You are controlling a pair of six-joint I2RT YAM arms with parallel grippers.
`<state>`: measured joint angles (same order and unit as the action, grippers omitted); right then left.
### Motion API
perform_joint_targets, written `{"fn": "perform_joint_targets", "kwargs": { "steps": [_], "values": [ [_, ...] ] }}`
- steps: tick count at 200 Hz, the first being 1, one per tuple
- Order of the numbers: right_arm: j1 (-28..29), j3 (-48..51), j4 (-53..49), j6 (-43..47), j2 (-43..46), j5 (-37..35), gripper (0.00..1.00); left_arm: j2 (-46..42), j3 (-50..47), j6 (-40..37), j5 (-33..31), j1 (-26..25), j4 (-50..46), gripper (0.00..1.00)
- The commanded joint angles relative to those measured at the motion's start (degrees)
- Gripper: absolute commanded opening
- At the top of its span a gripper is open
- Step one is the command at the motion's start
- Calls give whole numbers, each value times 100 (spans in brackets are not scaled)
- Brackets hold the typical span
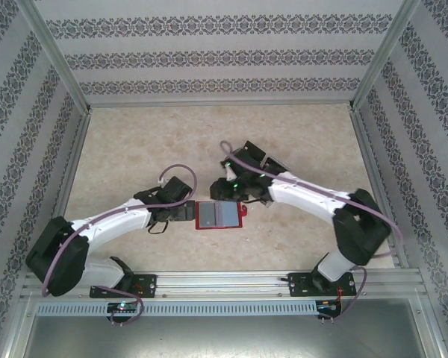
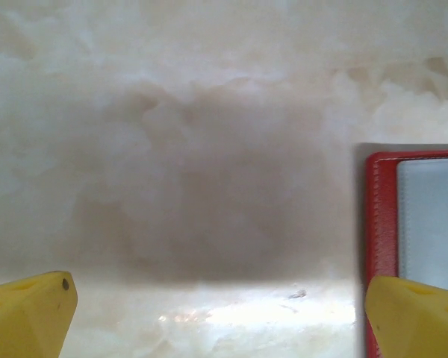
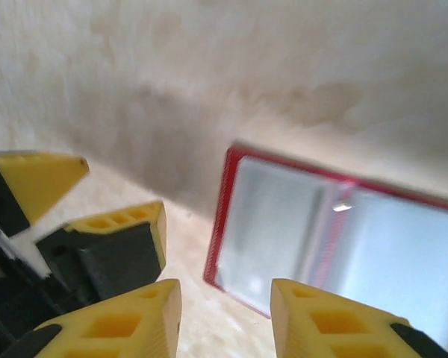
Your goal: Put the credit cards into the card holder
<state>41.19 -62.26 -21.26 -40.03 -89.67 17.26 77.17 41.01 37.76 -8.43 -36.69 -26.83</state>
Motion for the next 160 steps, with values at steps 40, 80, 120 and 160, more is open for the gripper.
{"fn": "perform_joint_targets", "kwargs": {
  "steps": [40,80,120,160],
  "values": [
    [-812,-752,-1849,1993,150,-1418,50,910,691,-335,116,-383,237,100],
    [-832,-1040,-2380,2849,-326,-2252,50,1115,613,-202,-24,-418,104,100],
    [-832,-803,-2277,2991,-454,-2399,49,1218,534,-161,-124,-421,55,100],
    [-841,-663,-2220,3054,-678,-2596,49,1275,498,-113,-193,-424,29,100]
  ]
}}
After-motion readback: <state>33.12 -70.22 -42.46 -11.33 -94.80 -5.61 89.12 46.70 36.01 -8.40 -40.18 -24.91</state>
